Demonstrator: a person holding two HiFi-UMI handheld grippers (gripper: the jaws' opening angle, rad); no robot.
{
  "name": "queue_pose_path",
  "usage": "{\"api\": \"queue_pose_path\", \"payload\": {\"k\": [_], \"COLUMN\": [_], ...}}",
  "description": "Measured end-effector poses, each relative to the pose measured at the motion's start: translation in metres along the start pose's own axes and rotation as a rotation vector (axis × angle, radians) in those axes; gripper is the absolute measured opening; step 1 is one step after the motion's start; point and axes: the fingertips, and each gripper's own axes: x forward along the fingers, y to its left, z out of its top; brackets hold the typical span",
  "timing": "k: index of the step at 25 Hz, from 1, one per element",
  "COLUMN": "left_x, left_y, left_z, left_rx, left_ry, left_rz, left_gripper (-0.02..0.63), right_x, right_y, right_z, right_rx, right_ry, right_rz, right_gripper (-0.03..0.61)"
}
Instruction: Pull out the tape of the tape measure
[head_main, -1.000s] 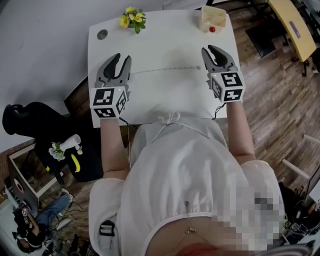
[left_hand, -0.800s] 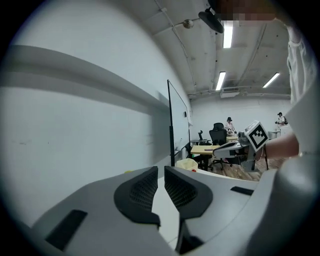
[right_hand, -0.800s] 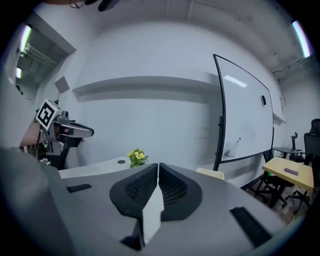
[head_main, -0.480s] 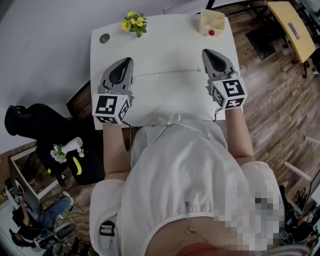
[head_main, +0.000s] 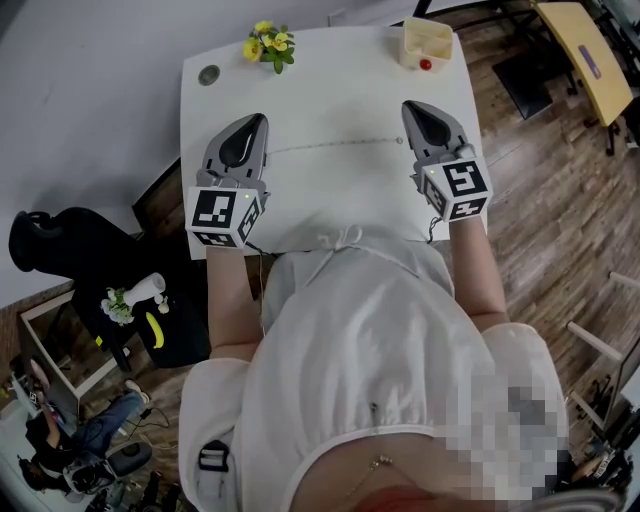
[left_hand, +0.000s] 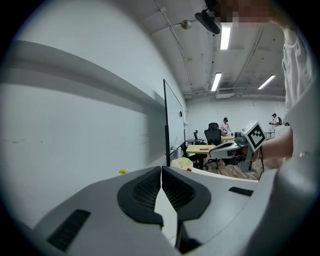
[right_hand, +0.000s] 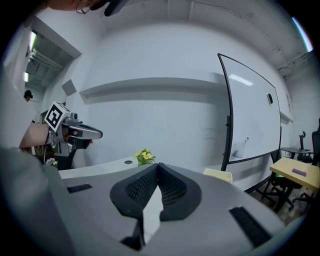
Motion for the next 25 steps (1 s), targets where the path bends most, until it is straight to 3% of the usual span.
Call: {"api": "queue_pose_path", "payload": {"k": [25], "left_x": [-0.007], "left_y": [-0.002], "left_z": [-0.008], "left_rx": [-0.003], "left_ry": [-0.003], "left_rz": [-0.015], "left_gripper": [0.025], "right_x": [0.005], "right_y": [0.014], "right_z": [-0.006], "right_rx": [-0.025], "right_ry": [0.004], "right_rz": [-0.005], "right_gripper": [0.000]}}
